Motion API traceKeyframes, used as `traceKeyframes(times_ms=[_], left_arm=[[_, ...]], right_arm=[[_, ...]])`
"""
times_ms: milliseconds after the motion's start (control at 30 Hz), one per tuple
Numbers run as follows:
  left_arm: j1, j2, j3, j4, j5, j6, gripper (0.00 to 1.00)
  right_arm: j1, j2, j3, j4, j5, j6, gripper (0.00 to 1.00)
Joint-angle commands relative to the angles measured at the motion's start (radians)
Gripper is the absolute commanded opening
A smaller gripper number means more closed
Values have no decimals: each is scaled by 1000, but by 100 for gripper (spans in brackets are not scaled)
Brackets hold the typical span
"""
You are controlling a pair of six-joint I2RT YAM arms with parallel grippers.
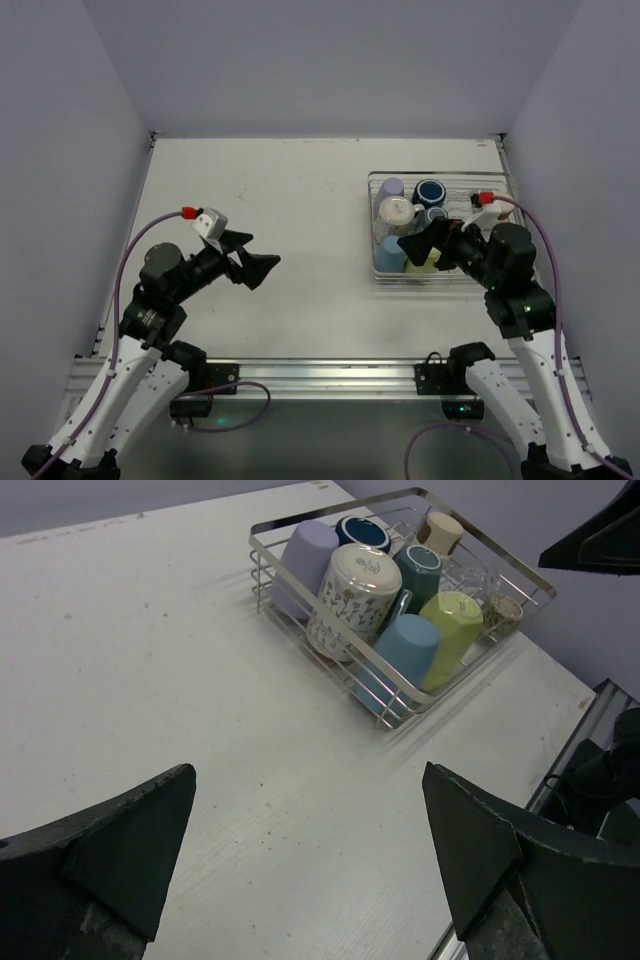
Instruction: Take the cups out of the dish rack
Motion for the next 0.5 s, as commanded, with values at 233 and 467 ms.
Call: traceKeyframes(times_ms=[233,467], left_arm=[[-8,8,41,-28,4,25,100],[-16,4,42,-42,-13,35,100]], right_arm=[[111,385,320,-165,279,-287,99],[113,593,417,-157,308,-400,99]])
